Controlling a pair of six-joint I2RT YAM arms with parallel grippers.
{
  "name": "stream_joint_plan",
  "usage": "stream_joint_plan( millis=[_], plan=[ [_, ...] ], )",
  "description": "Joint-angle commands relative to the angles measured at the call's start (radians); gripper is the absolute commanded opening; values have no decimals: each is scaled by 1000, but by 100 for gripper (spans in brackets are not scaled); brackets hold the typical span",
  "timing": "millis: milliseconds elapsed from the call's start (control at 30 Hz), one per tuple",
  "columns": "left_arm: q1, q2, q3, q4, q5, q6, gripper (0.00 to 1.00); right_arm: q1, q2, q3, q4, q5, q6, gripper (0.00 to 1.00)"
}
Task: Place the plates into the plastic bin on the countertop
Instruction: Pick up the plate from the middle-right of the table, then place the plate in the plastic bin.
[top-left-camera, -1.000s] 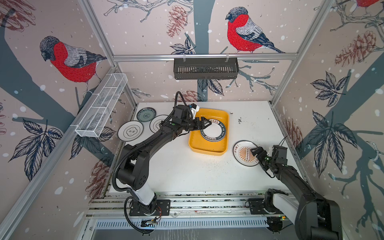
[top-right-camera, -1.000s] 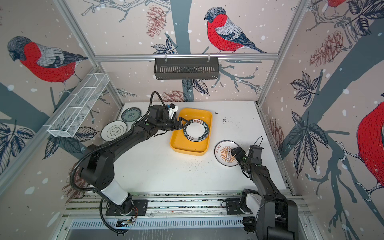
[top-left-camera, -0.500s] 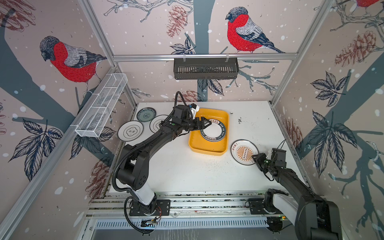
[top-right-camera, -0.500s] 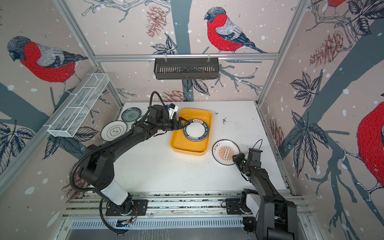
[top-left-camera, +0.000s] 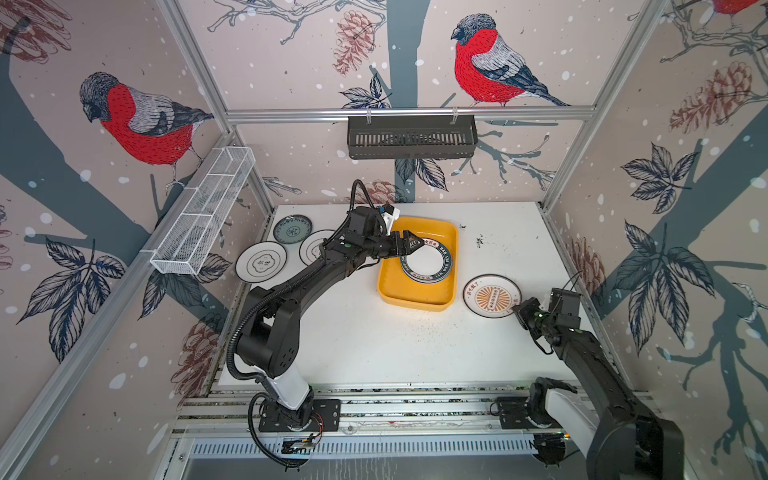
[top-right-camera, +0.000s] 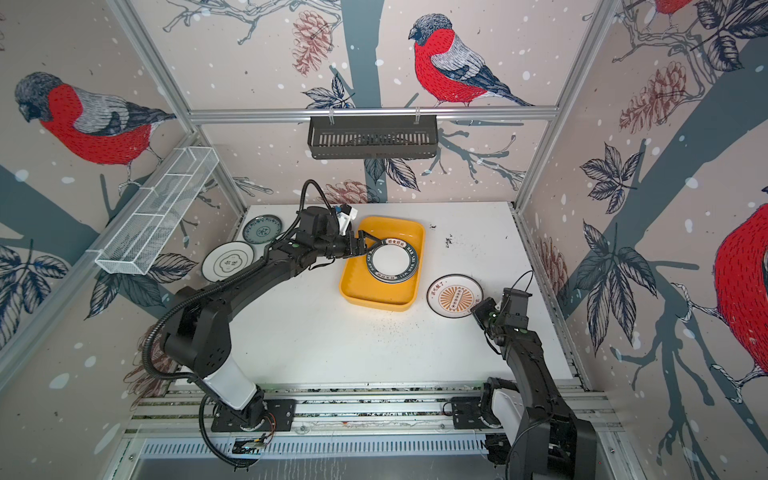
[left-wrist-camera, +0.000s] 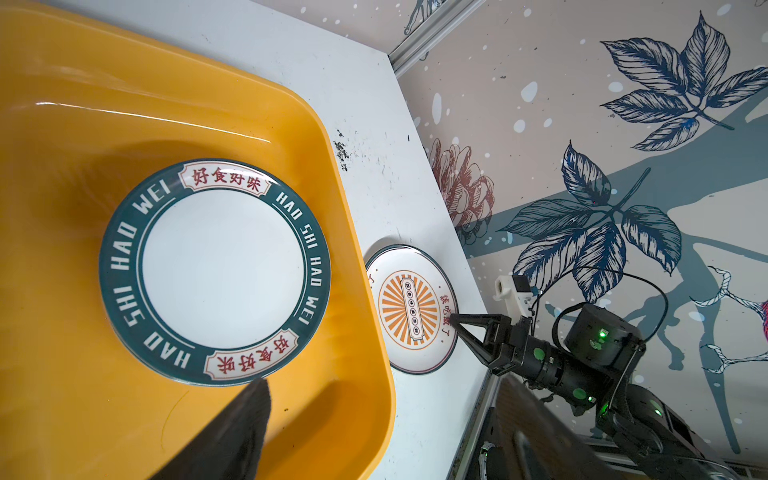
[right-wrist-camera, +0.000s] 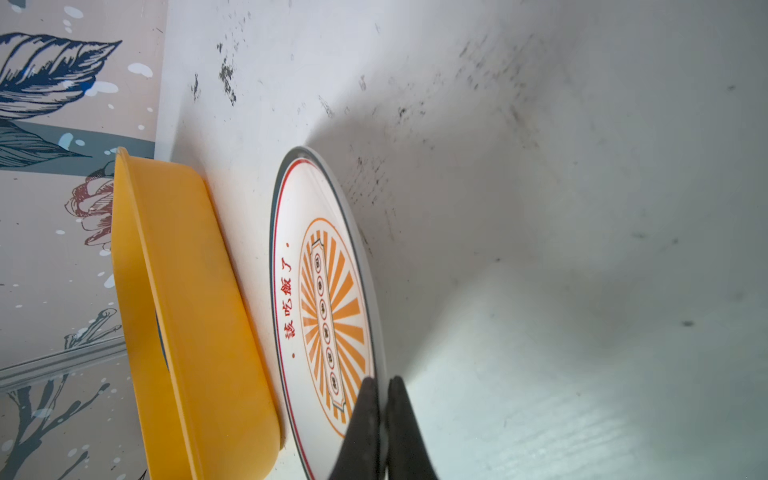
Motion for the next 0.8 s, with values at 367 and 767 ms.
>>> stream_joint_plan(
  millis=[367, 767],
  plan=[
    [-2, 39, 59, 41, 29, -9, 86, 30, -26, 369, -120, 71, -31, 3],
    [22, 102, 50, 204, 129, -159, 84, 369, 304, 628, 96, 4, 0, 3]
  ],
)
